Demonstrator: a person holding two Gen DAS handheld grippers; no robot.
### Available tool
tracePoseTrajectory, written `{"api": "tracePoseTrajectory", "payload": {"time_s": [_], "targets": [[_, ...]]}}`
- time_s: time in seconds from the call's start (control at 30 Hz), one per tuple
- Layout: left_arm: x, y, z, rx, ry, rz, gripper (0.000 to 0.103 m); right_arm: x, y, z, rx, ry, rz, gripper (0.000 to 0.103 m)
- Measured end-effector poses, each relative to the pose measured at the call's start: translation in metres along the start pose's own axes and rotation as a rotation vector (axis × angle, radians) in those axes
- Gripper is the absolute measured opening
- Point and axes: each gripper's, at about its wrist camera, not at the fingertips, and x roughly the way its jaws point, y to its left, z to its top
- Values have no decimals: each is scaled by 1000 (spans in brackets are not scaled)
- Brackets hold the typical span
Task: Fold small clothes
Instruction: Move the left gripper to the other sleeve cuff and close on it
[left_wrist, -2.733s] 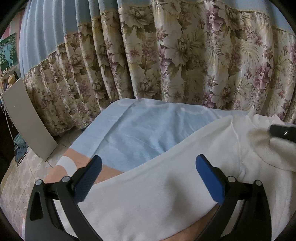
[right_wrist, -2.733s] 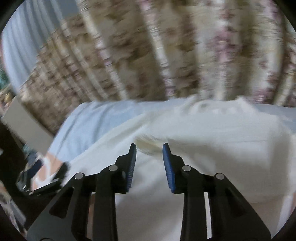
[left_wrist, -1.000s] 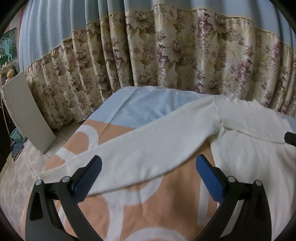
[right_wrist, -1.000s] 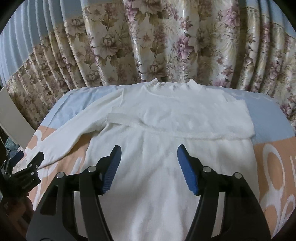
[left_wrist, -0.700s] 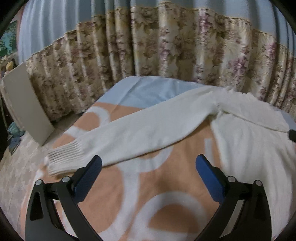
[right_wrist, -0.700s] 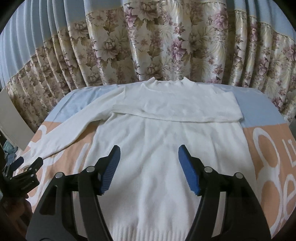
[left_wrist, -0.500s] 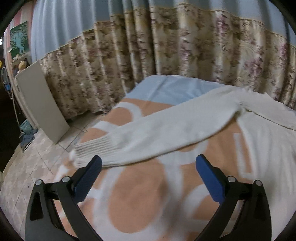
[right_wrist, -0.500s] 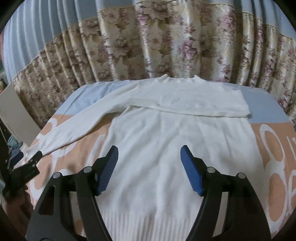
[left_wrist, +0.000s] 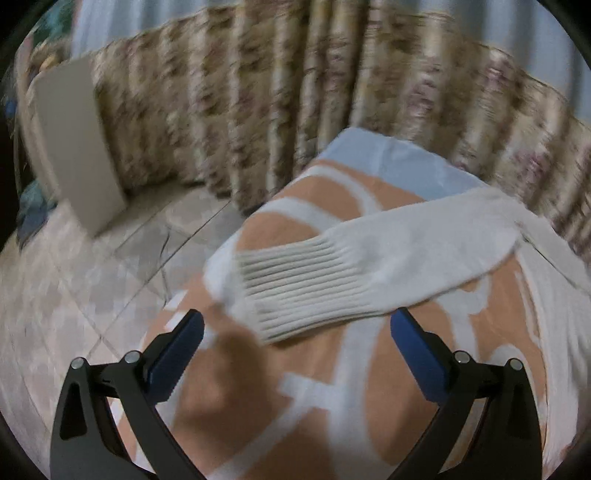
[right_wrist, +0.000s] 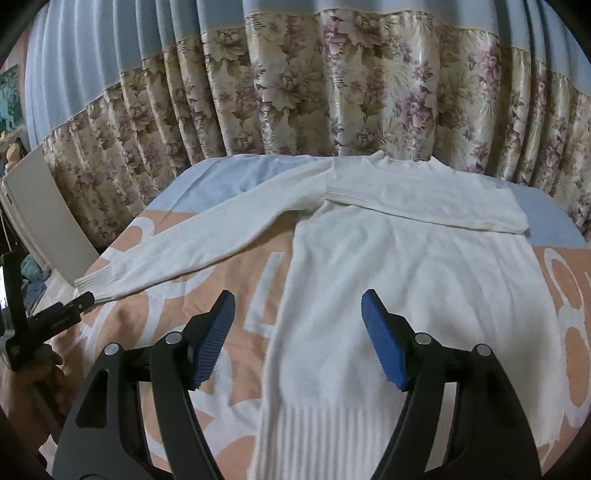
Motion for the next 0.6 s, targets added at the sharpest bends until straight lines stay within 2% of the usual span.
{"api": "tracePoseTrajectory", "payload": {"time_s": [0.1, 0.23, 0.5, 0.57, 0.6], "targets": [[5, 9, 0, -48, 20, 7, 97, 2, 8, -1, -8, -6, -48, 76], [10, 6, 4, -51, 36, 48, 90, 9, 11, -2, -21, 14, -43, 77], [26, 3, 16, -89, 57, 24, 88, 15, 10, -1, -15, 25, -38, 78], [28, -6, 17, -59, 55, 38, 64, 16, 9, -1, -17, 25, -36, 78], [29, -9, 18, -47, 53, 50, 60, 16, 9, -1, -19, 27, -35, 78]]}}
